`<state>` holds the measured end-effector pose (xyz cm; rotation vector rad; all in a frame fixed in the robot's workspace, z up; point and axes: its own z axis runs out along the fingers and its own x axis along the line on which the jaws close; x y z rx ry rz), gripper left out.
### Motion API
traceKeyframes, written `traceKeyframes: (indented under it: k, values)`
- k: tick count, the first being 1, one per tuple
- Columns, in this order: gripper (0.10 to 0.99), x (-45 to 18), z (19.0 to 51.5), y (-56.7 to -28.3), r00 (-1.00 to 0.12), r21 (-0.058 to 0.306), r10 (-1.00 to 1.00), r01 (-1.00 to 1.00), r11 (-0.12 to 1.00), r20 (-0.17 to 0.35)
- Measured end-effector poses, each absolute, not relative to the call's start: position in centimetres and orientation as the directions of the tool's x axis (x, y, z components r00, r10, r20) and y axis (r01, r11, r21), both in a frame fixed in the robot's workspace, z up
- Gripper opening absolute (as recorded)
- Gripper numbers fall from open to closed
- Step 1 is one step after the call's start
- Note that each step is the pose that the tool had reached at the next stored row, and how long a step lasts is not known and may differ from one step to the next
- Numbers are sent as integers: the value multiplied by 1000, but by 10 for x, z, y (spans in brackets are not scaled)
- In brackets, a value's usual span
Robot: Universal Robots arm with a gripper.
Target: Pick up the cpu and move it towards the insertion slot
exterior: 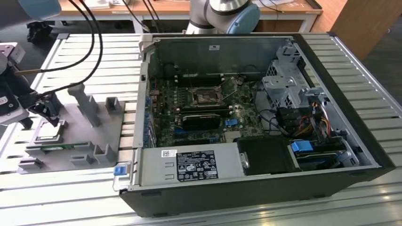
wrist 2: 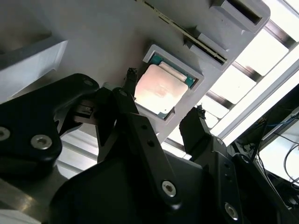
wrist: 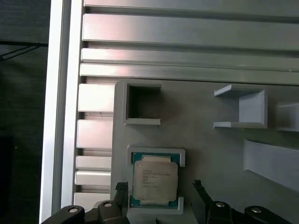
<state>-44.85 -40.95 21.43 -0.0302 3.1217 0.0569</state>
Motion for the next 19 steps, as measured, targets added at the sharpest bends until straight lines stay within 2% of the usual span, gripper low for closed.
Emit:
traceKeyframes:
  k: [8, 9, 19]
  values:
    - [659, -447, 203, -410, -1000, 36, -3, -3, 999, -20]
    - [718, -447, 202, -410, -1000, 36, 0, -1, 999, -20]
    - [718, -448, 191, -410, -1000, 38, 9, 8, 999, -19]
